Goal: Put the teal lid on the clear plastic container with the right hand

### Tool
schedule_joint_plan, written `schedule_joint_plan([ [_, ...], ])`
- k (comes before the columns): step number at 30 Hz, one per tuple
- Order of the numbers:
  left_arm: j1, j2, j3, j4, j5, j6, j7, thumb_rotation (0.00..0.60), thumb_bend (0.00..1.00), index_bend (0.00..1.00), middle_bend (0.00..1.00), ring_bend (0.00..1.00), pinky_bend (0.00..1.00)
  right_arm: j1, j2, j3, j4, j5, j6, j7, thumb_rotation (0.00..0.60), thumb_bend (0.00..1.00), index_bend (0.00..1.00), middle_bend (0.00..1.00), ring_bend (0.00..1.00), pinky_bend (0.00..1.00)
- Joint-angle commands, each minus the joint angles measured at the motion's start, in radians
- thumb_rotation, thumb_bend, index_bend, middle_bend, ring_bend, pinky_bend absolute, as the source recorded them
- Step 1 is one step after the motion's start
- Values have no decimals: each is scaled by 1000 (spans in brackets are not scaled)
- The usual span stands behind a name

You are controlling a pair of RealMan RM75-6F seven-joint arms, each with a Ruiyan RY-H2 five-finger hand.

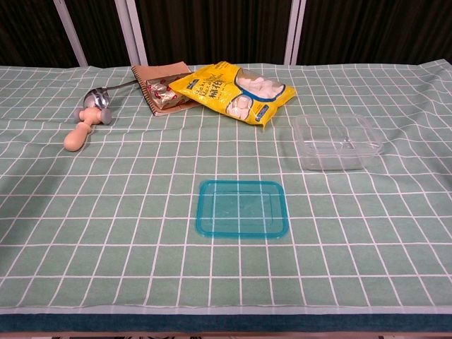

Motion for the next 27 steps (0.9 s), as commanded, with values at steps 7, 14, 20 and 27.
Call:
schedule_joint_plan([
  [7,2,2,-1,2,-3,4,8,600,298,118,0,0,0,7,3,-8,-5,3,-31,22,600,314,0,0,0,1000],
  [14,3,3,-8,3,-12,7,-1,600,298,119,0,0,0,6,3,-11,-18,-2,-28,9,600,314,0,0,0,820],
  [20,2,0,-7,7,0,16,7,600,298,119,0,0,0,-4,3,-12,-44,-13,-5,19,600,305,0,0,0,0],
  [27,6,-3,-11,2,-5,24,15,600,298,119,0,0,0,0,52,-43,-97,-32,-46,-4,600,260,0,0,0,0],
])
